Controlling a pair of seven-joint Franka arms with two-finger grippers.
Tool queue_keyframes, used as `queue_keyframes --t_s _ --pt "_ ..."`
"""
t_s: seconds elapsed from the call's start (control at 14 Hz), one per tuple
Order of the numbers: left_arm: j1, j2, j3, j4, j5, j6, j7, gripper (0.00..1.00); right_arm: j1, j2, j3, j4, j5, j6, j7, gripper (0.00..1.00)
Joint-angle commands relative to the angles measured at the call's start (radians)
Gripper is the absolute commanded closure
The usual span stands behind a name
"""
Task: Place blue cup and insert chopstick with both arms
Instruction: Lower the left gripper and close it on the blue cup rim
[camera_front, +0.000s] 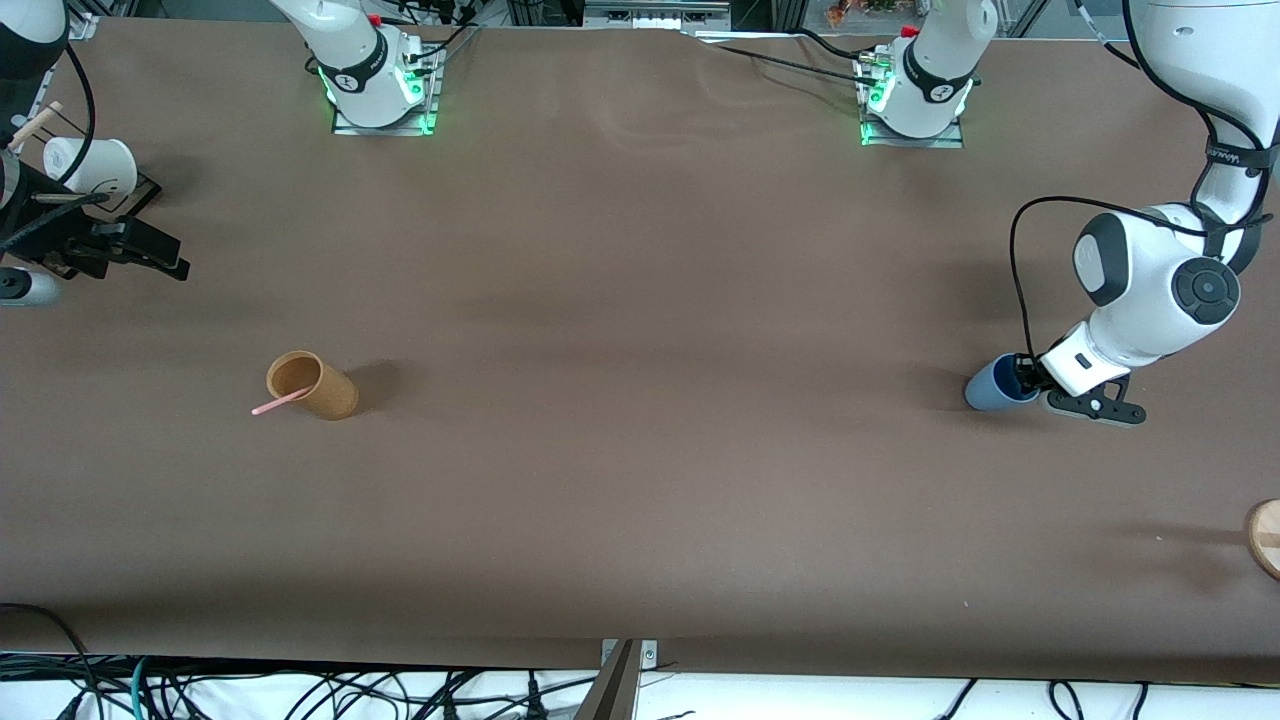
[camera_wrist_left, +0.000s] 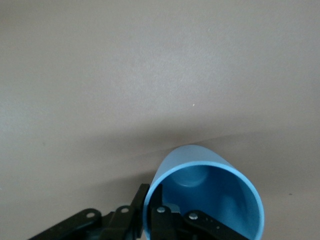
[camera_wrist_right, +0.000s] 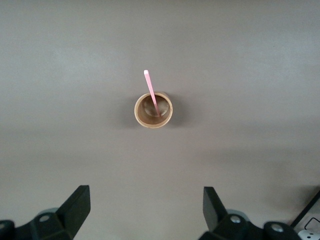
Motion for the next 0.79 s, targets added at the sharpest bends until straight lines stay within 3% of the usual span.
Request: queue_keyframes --t_s 0.0,0.43,0.57,0.71 --pt "-0.005 -0.013 0.003 0.006 0.012 -0.023 -0.006 1.0 -0.006 0.008 0.004 0.028 0.002 -0.021 -0.011 0.0" --pt "-0.092 -0.041 -0.026 0.181 -0.056 -0.27 -0.111 1.0 -0.006 0.008 0.004 0.028 0.002 -0.021 -0.011 0.0" --pt "-0.12 -0.039 -0.081 0.242 -0.053 -0.331 -0.22 1.0 -0.006 0.008 0.004 0.028 0.002 -0.021 -0.011 0.0" --pt "-0.21 -0.033 -0.089 0.293 -0.051 -0.373 -0.358 1.0 -0.006 0.008 0.004 0.028 0.002 -0.021 -0.011 0.0"
